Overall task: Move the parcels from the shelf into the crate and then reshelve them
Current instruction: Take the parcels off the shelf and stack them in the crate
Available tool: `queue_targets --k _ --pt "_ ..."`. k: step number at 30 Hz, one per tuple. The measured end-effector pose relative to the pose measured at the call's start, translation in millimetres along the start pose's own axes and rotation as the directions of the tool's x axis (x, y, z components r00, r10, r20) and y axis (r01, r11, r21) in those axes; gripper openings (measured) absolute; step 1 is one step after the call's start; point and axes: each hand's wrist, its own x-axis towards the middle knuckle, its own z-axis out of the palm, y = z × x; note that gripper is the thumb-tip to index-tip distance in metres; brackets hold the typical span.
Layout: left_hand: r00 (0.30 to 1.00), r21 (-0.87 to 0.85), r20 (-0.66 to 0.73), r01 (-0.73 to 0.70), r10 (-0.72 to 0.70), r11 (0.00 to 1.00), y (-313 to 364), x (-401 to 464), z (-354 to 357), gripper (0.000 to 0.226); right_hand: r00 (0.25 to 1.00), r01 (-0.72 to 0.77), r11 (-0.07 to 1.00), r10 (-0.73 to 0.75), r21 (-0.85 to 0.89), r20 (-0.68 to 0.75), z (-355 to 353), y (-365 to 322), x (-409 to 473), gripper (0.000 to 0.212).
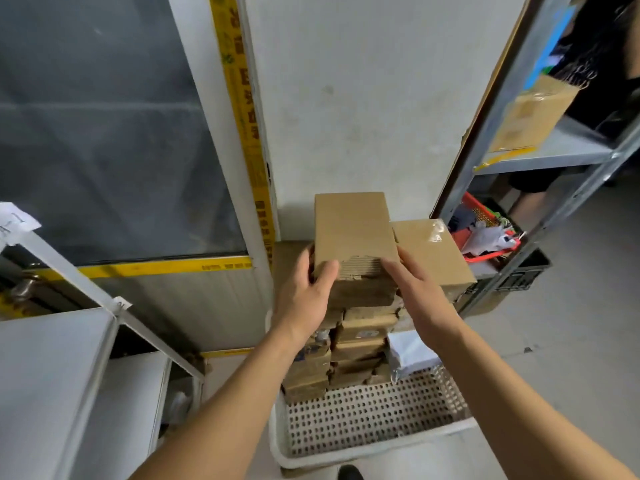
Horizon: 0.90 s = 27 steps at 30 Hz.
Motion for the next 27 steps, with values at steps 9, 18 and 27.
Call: queue_targets --k 9,18,27 --pt "0.994 -0.055 0.046 0.100 -0.097 0.993 2 40 40 0.078 0.987 -0.136 0.990 0.140 -0.047 0.080 -56 23 55 0.045" --pt "0.964 -0.135 0.175 0.227 -0.203 0.964 12 57 27 0.055 0.982 -0.181 0.983 0.180 0.008 0.049 -52 13 63 0.038" --pt "0.969 -0.255 0.195 0.202 -0.155 0.946 19 48 9 0.061 0.992 -0.119 0.990 0.116 0.078 0.045 -45 7 44 0.037"
